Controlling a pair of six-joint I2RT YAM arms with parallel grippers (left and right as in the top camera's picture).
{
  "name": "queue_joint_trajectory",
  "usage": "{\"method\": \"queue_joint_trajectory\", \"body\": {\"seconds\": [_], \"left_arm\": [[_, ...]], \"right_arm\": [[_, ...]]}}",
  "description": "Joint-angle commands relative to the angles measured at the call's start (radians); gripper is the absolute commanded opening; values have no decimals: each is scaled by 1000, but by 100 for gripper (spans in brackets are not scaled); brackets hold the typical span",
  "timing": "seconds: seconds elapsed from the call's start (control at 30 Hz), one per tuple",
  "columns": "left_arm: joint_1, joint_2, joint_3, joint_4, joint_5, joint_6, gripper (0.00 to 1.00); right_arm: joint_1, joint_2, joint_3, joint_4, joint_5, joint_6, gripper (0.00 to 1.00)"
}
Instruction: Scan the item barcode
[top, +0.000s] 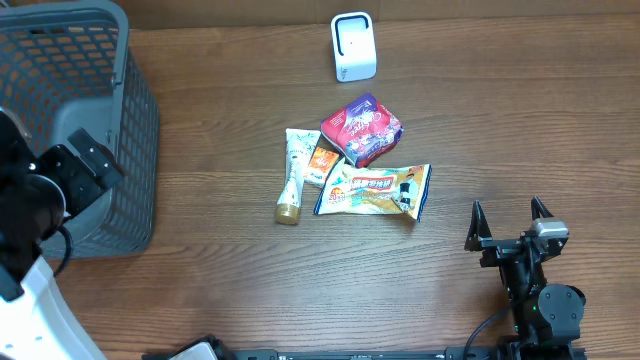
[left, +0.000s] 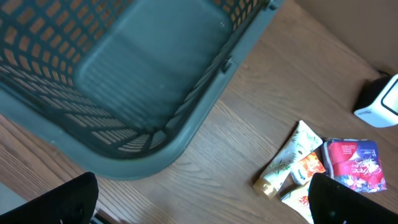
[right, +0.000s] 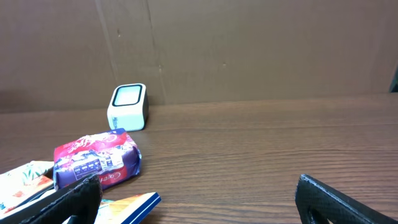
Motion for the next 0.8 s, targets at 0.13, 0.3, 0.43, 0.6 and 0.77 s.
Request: {"method": "queue_joint_trajectory", "body": {"seconds": [0.13,0.3,0.43,0.6,0.77], "left_arm": [[11,43,-5,-4,39,-10,100],[11,50,-5,-4,40,-10,100],[11,54,-5,-4,40,-10,100],[11,57,-5,-4,38,-10,100],[11,57,-5,-4,38,-10,100]], "right_arm": [[-3,-10,-10,5,9,-7,100],[-3,-10,-10,5,9,-7,100],[-3,-10,-10,5,9,-7,100],[-3,-10,-10,5,9,-7,100],[-3,-10,-10,5,9,-7,100]]}}
